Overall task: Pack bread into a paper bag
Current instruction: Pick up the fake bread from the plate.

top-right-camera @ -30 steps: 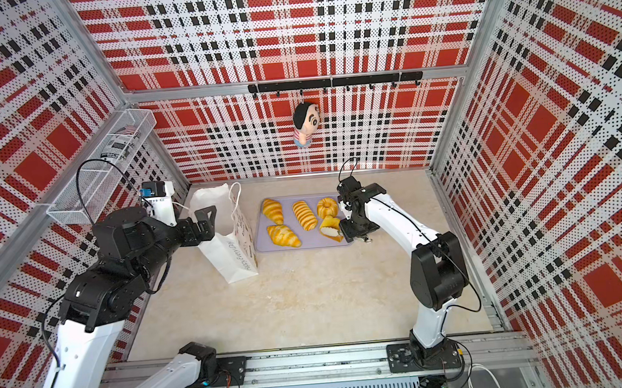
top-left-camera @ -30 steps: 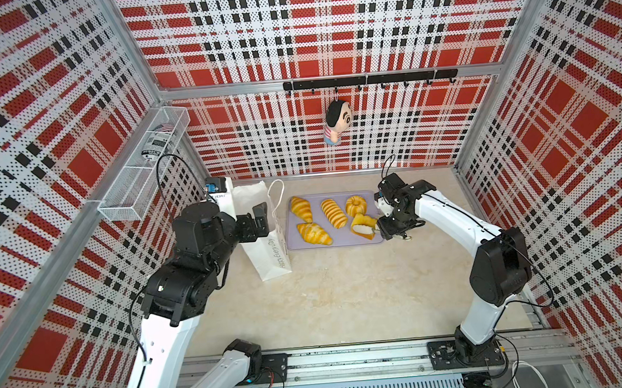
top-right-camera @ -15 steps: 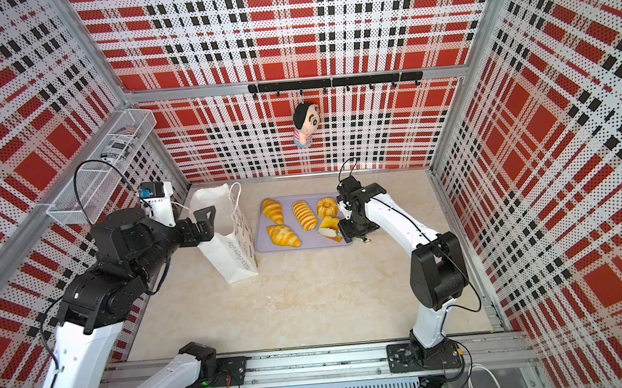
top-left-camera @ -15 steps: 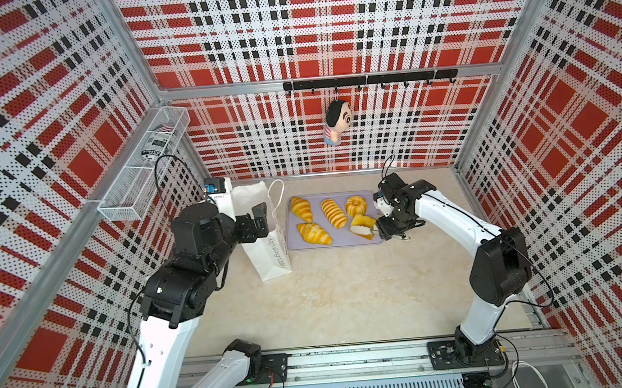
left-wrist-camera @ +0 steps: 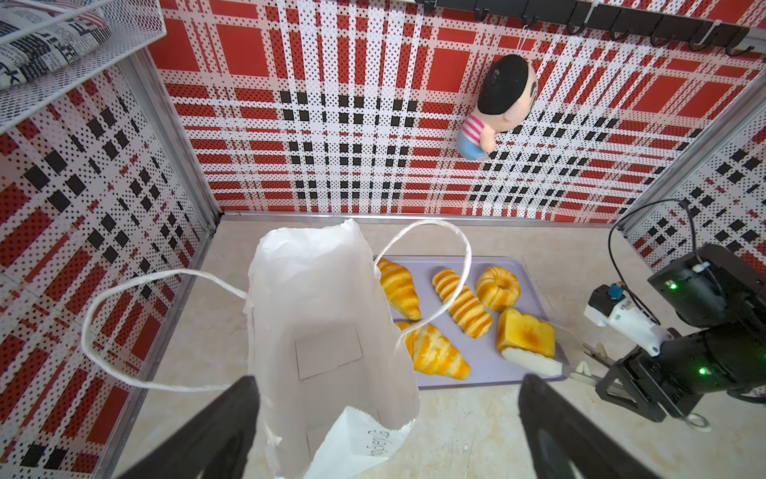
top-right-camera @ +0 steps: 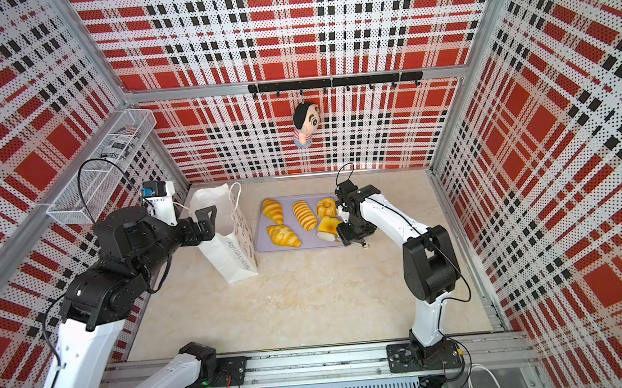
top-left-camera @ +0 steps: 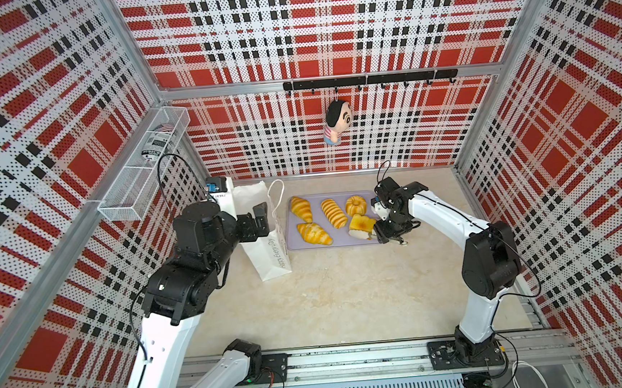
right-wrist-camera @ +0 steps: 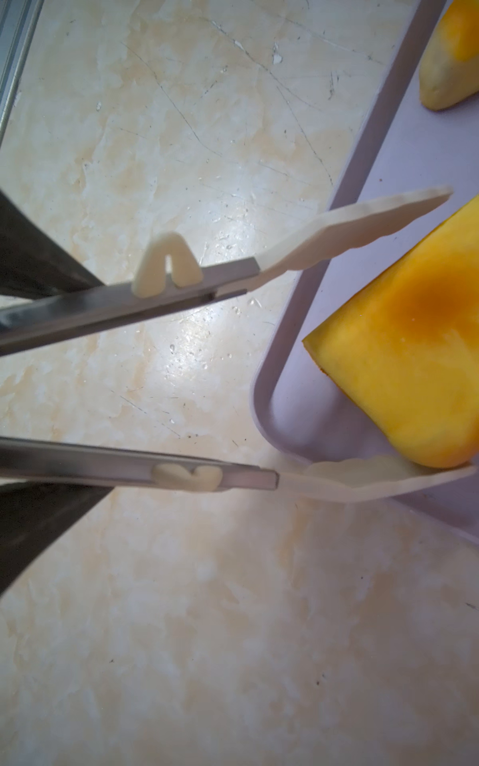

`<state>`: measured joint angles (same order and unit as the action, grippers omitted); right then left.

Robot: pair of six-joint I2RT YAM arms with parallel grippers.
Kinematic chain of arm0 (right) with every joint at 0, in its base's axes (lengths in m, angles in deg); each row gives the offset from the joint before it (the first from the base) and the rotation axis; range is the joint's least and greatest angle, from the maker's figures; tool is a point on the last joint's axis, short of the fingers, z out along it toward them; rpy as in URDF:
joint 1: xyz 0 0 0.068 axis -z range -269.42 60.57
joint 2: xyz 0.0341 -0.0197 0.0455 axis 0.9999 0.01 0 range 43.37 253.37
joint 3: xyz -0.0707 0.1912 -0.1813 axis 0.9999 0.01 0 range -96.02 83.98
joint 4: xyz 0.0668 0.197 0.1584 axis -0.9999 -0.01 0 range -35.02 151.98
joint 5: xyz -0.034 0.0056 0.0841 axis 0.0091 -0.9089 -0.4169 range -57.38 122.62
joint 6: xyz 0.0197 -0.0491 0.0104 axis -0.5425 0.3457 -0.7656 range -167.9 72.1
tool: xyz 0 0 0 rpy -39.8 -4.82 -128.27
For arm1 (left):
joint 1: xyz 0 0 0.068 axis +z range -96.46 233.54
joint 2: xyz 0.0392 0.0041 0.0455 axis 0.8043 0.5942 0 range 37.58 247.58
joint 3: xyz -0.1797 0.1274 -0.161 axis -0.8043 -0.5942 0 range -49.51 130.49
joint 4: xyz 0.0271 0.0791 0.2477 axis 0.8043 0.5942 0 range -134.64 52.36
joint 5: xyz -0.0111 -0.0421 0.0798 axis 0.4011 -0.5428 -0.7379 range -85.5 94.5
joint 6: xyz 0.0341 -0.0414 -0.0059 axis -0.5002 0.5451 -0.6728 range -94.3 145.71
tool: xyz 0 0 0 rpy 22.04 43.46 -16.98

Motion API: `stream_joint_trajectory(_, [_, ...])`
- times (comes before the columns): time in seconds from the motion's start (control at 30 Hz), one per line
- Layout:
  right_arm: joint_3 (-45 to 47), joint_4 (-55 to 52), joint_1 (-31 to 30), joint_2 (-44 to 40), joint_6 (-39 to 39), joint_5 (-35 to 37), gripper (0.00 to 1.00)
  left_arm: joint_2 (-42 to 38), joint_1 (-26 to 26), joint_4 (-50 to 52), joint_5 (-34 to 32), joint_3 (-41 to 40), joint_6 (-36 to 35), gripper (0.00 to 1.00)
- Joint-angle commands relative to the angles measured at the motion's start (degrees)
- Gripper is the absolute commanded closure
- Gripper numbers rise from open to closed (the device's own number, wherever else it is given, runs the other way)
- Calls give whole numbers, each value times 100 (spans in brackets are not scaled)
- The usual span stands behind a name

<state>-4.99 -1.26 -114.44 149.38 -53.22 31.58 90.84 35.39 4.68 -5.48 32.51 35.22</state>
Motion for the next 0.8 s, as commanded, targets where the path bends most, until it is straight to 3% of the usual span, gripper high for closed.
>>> stream_joint_trajectory(0.0, [-152, -37, -31, 41, 37, 76, 34, -10, -22, -37, -66, 130, -82, 2])
stream_joint_trajectory(0.17, [-164, -39, -41, 60, 23, 102, 38, 7, -22, -37, -78, 139, -96, 2])
stream_joint_trajectory(0.3, [-240, -51, -32, 86, 0, 183, 58, 13, -22, -53, -74, 110, -98, 2])
stream_joint_trajectory(0.43, [-242, -42, -42, 19, -22, 240, 68, -17, -22, -53, -94, 102, -67, 2])
stream_joint_trajectory(0.77, [-718, -168, -77, -610, -61, 340, 71, -27, -22, -124, -659, 521, 142, 2])
